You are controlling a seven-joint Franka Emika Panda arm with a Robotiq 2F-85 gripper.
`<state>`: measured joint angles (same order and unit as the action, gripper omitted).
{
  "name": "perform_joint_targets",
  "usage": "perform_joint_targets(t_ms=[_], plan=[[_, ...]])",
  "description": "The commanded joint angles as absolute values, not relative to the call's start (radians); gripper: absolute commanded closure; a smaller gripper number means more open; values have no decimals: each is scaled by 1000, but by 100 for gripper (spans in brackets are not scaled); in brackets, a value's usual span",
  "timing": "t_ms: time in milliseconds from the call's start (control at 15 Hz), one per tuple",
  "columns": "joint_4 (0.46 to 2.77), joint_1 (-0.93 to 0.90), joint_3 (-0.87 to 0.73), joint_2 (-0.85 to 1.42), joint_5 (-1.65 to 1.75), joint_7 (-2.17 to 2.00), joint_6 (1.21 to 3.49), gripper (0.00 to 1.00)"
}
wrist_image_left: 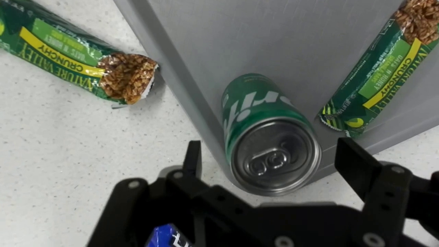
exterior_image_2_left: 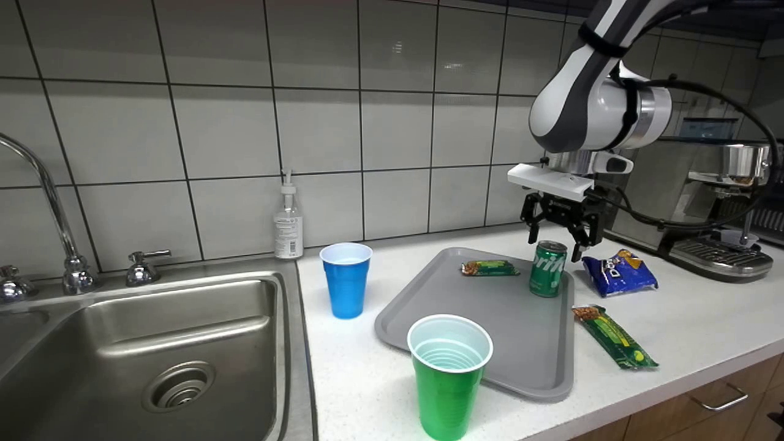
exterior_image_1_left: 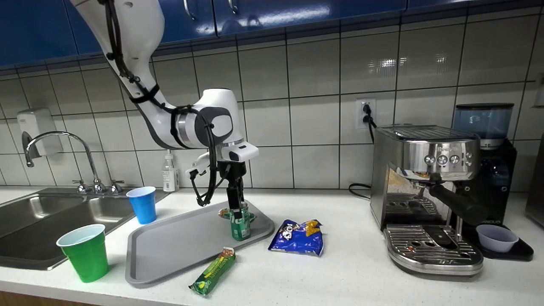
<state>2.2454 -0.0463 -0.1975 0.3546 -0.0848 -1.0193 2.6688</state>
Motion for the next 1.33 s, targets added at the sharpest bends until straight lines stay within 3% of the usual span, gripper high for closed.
perform_joint_targets(t_ms=[0,1267], plan=[[2258,-23,-194,307,-90,-990,2658,0],[2519,98,-176,42,-213,-492,2711,0]])
